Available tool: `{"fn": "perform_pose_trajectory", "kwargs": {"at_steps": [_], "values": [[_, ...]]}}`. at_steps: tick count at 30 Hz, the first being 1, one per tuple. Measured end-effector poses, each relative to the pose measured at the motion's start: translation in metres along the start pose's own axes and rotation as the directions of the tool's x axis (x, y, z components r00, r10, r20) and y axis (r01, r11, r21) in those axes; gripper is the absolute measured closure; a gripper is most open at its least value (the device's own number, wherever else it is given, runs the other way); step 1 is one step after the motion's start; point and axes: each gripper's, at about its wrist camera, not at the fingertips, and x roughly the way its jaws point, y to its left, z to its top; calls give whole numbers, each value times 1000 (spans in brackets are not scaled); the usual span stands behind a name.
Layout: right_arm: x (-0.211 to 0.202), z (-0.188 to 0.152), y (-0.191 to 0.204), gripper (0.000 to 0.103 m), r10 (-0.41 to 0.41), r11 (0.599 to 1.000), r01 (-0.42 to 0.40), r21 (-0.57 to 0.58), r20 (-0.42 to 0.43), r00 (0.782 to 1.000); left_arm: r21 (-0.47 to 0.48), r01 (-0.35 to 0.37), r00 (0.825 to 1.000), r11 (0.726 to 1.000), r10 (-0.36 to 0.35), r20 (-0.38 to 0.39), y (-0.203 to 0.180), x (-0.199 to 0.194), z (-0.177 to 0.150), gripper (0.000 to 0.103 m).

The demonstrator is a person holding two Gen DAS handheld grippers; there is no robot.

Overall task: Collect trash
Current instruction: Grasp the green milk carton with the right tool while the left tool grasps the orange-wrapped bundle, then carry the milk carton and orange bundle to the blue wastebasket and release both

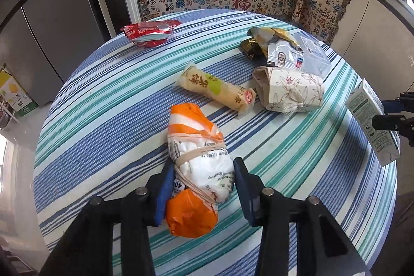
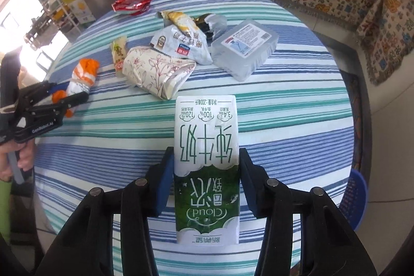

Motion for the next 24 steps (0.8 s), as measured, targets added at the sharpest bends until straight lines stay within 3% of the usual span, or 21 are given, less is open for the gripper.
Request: {"fn": "perform_pose_trajectory", "kwargs": {"at_steps": [6,13,19,24], "values": [[-22,-11,-12,54,38,999,-39,38,35,999,-9,63,997,998,-63,49,-32,-26,-4,58],[-46,-32,-43,54,23,994,-32,107,82,996,41,122,988,992,-125,91,-97,-42,10,58],[-78,-57,-96,54,-36,981,12,193,124,992,94,188,976,978,-197,97,-160,-41,30,58],[-106,-88,-160,54,-117,946,66,317,145,982,153,263,957,953,-278,83,-222,-36,44,58]]}}
